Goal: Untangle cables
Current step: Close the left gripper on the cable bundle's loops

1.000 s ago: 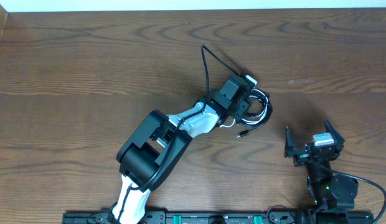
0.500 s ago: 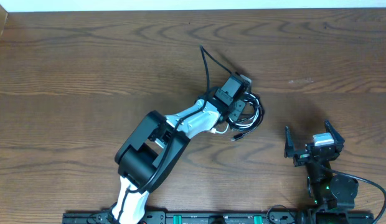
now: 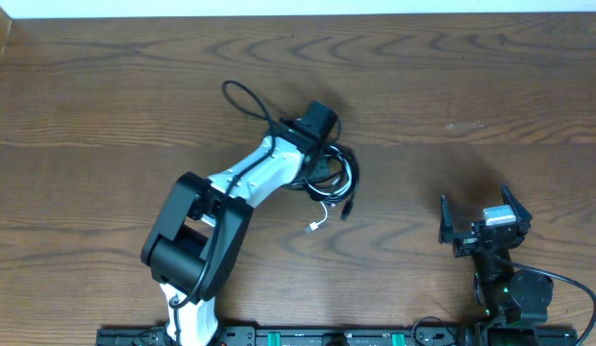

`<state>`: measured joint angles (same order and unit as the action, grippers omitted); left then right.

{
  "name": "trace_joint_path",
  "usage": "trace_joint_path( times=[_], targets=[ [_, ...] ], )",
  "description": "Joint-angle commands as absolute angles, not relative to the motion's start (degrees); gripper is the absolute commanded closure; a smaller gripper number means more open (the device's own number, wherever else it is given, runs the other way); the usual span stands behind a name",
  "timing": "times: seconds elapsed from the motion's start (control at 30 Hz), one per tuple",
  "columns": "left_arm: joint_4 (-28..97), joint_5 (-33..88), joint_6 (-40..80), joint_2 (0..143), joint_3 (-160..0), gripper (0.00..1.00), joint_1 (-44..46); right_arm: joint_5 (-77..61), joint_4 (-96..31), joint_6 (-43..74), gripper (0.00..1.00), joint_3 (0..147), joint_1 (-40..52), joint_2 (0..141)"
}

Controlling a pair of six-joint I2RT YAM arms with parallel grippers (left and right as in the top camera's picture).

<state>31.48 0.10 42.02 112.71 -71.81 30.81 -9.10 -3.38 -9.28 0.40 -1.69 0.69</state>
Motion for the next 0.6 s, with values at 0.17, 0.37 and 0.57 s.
trace_joint_path(
  times=[0.17, 0.37, 0.57],
  targets=[
    [33.30, 0.84, 46.44, 111.90, -71.11, 0.13, 30.06, -8.95, -3.62, -9.28, 0.01, 0.32, -1.93, 0.49],
    [33.43, 0.84, 31.81, 108.73, -71.18, 0.02, 29.47, -8.95, -3.62, -9.28, 0.01, 0.32, -1.93, 0.49],
    [33.30, 0.82, 15.40, 98.08, -71.18, 0.01, 29.43, -8.95, -3.62, -9.28, 0.01, 0.32, -1.93, 0.49]
  ],
)
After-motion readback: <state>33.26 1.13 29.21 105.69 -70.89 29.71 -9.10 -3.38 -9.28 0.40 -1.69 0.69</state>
